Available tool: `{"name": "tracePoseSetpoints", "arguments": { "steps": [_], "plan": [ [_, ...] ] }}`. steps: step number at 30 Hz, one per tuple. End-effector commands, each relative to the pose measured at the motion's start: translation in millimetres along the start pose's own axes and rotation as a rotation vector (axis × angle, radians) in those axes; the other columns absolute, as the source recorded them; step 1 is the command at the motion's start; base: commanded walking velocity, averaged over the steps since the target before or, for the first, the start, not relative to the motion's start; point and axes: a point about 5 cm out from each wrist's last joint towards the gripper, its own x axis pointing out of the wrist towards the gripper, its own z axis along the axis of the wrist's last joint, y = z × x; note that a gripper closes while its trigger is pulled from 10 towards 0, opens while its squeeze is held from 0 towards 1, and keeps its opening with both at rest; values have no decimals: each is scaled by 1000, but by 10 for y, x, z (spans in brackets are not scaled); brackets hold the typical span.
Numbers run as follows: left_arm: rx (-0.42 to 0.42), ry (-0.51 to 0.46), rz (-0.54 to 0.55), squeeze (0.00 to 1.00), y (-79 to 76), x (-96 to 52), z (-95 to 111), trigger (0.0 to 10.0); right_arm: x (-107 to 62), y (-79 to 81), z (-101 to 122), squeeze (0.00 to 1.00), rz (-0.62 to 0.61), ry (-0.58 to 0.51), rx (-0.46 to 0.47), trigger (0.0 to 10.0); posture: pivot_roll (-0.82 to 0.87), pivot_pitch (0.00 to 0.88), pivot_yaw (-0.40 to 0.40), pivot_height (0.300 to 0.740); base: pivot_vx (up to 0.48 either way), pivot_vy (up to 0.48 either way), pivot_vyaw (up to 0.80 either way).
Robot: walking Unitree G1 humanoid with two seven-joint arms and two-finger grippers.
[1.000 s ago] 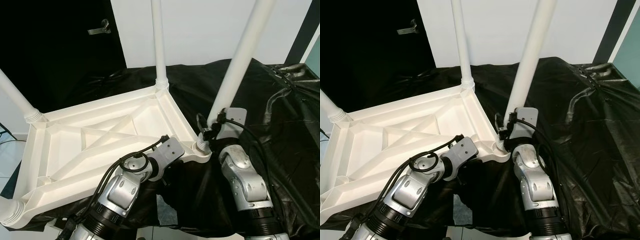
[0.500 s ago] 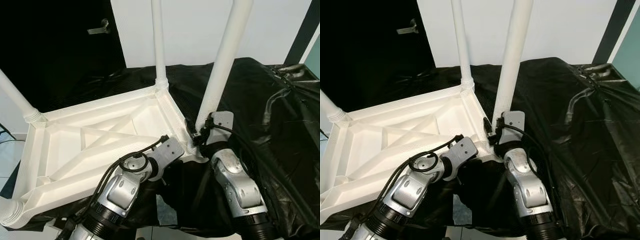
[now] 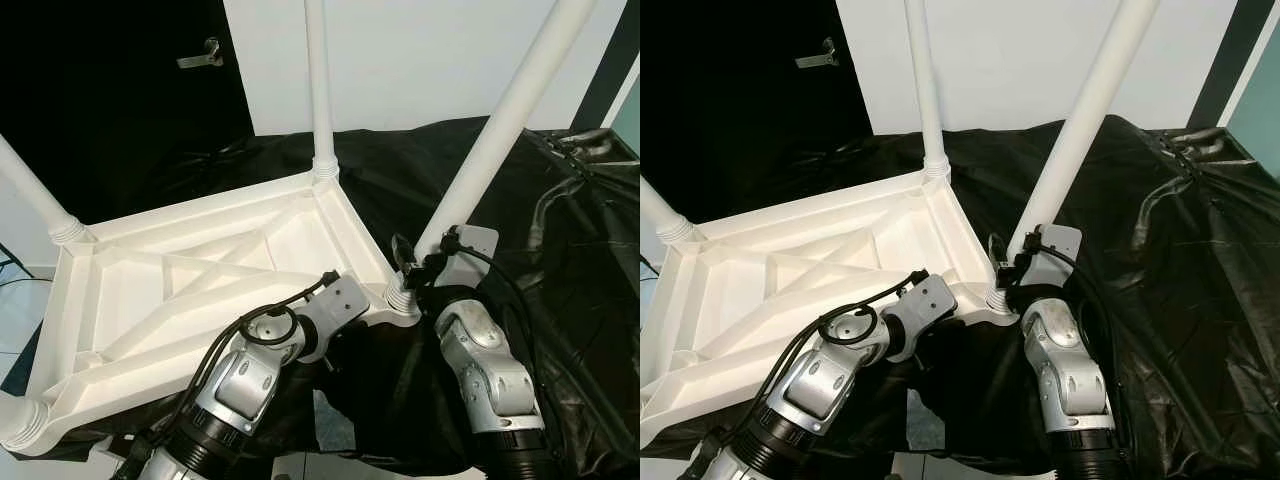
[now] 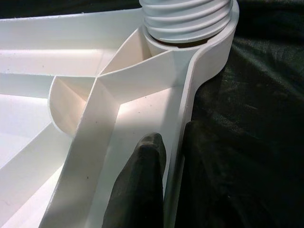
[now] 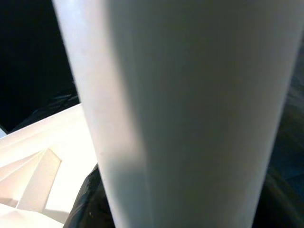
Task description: Building children table
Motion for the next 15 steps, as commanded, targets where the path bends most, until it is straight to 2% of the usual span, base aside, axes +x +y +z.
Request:
{"name": "tracePoseSetpoints", "arguments": {
  "steps": [1, 4, 10, 12, 15],
  "plan": [
    [-8, 39, 93, 0, 120, -44, -71, 10000, -14, -19, -223, 0, 1, 108, -14, 10000, 38, 0, 66, 740, 0, 0, 0],
    [-6, 38, 96, 0, 127, -45, -67, 10000, -10, -7, -260, 0, 24, 116, -77, 10000, 40, 0, 65, 740, 0, 0, 0],
    [-4, 37, 105, 0, 151, -58, -60, 10000, -41, -31, -358, 0, 38, 142, -55, 10000, 43, 0, 64, 740, 0, 0, 0],
    [-3, 38, 110, 0, 162, -70, -64, 10000, -89, -132, -471, 0, 5, 172, -37, 10000, 45, 0, 64, 740, 0, 0, 0],
    [-3, 39, 111, 0, 163, -72, -65, 10000, -98, -153, -485, 0, -3, 177, -31, 10000, 44, 0, 63, 740, 0, 0, 0]
  ]
}}
